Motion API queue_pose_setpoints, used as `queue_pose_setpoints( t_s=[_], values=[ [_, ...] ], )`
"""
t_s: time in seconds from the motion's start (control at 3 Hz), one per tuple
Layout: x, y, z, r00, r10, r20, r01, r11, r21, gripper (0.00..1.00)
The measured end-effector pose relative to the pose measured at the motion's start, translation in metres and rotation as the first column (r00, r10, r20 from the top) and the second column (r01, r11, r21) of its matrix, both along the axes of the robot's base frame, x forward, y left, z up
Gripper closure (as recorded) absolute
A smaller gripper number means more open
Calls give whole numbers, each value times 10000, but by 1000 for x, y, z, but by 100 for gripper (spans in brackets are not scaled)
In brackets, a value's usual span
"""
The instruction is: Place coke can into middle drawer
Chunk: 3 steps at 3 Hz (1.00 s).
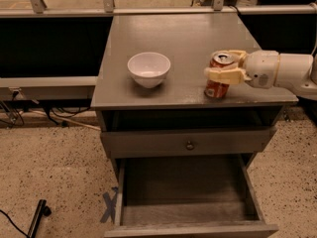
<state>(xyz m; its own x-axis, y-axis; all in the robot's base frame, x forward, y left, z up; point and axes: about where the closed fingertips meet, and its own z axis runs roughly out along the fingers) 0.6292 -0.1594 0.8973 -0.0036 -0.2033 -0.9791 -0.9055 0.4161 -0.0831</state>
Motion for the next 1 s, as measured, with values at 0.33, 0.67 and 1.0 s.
queue_pose_setpoints(
  t_s=[0.33,0.67,1.0],
  values=[
    [-17,-9,-3,9998,105,144,-108,9998,163,100],
    [-17,-9,-3,9998,106,144,-109,9998,162,100],
    [-26,5,18,9972,636,385,-626,9977,-255,100]
  ],
)
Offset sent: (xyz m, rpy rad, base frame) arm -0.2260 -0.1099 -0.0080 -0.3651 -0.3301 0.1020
